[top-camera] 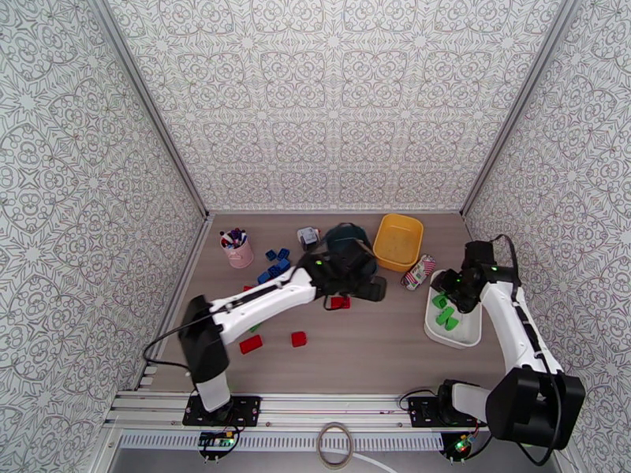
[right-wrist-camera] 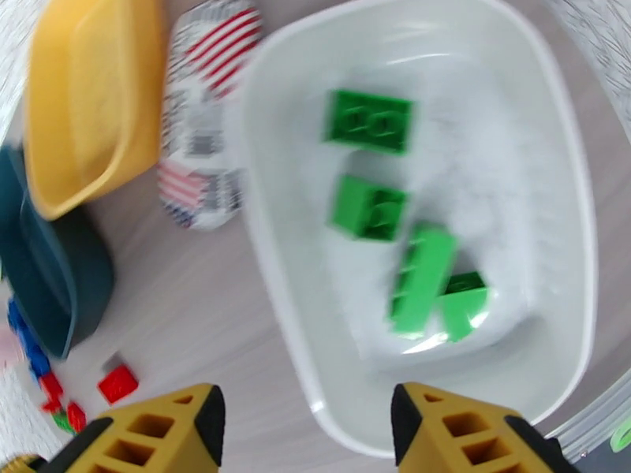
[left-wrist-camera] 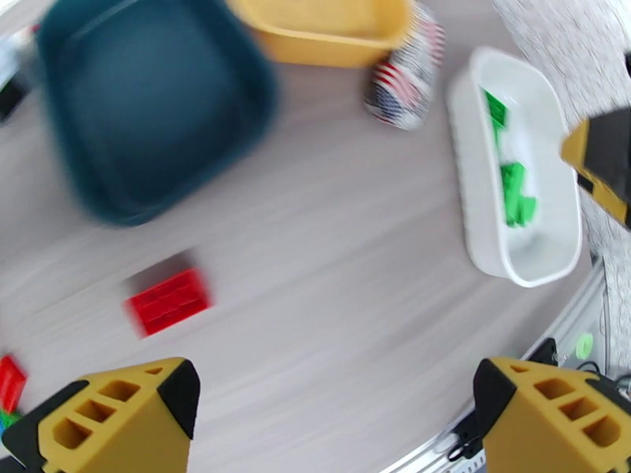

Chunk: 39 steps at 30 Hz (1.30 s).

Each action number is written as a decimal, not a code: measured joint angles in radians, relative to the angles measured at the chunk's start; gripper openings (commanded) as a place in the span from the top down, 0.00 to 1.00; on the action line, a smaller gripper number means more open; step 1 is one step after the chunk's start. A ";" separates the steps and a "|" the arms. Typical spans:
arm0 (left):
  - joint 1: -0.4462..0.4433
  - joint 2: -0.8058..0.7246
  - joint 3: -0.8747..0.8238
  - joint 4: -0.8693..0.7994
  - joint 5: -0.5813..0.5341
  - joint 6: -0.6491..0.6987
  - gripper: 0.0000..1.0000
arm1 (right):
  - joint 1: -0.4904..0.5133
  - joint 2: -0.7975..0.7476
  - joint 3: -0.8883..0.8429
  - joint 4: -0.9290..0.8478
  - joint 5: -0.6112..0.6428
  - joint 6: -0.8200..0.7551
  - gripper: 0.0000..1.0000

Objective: Sort the legos into containers by color

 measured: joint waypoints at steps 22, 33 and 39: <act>0.286 -0.581 -0.711 -0.187 -0.140 -0.406 0.03 | 0.844 0.440 0.362 0.059 0.033 0.000 0.37; 0.580 -0.813 -0.928 -0.221 -0.061 -0.441 0.03 | 0.941 0.481 0.366 0.069 0.024 0.016 0.37; 0.697 -0.779 -0.934 -0.166 0.007 -0.357 0.04 | 0.941 0.484 0.367 0.082 0.020 0.029 0.37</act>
